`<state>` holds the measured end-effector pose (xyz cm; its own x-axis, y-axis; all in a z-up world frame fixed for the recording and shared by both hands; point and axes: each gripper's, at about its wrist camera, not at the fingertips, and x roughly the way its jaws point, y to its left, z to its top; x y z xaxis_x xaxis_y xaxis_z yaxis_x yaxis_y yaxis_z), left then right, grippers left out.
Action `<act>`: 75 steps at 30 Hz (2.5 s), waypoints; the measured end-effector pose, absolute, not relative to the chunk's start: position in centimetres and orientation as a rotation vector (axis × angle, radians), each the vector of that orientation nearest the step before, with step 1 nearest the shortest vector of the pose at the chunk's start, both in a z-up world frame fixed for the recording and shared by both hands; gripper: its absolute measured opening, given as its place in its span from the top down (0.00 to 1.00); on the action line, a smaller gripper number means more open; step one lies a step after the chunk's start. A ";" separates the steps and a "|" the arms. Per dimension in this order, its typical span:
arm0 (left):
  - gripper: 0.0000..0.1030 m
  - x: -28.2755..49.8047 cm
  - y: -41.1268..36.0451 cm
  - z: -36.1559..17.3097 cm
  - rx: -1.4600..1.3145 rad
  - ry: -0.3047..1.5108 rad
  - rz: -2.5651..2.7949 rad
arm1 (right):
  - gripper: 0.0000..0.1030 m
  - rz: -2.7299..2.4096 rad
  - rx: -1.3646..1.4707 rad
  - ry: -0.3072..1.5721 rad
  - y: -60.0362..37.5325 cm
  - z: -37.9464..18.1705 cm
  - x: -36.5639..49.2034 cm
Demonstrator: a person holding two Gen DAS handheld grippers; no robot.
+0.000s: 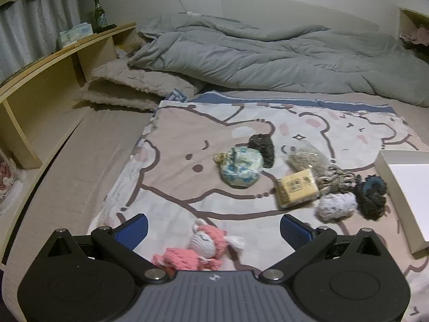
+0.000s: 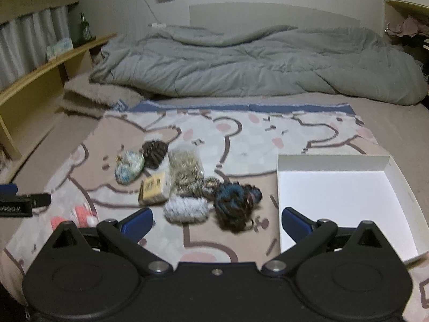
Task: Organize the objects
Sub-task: 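Grasp the pink crocheted doll with the left tool while the right tool grasps the white yarn roll, then carry the doll and yarn roll into the white box and open both tools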
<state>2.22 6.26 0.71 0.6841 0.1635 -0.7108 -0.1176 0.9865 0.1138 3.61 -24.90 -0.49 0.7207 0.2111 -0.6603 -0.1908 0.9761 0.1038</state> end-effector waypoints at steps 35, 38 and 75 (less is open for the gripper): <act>0.31 8.5 12.2 -11.5 0.350 1.183 -0.291 | 0.00 0.229 0.261 1.115 -17.6 -13.8 18.3; 0.41 9.1 12.4 -11.8 0.354 1.184 -0.292 | 0.00 0.214 0.229 1.119 -16.8 -14.6 18.8; 0.63 8.5 11.1 -4.7 0.023 0.971 -0.131 | 0.28 0.329 0.116 0.884 -19.6 -7.6 15.8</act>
<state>8.49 11.10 -4.66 0.5571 -0.1003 -0.8244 0.1209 0.9919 -0.0390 15.84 -19.58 -7.59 0.5878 0.3294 -0.7389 -0.2341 0.9435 0.2344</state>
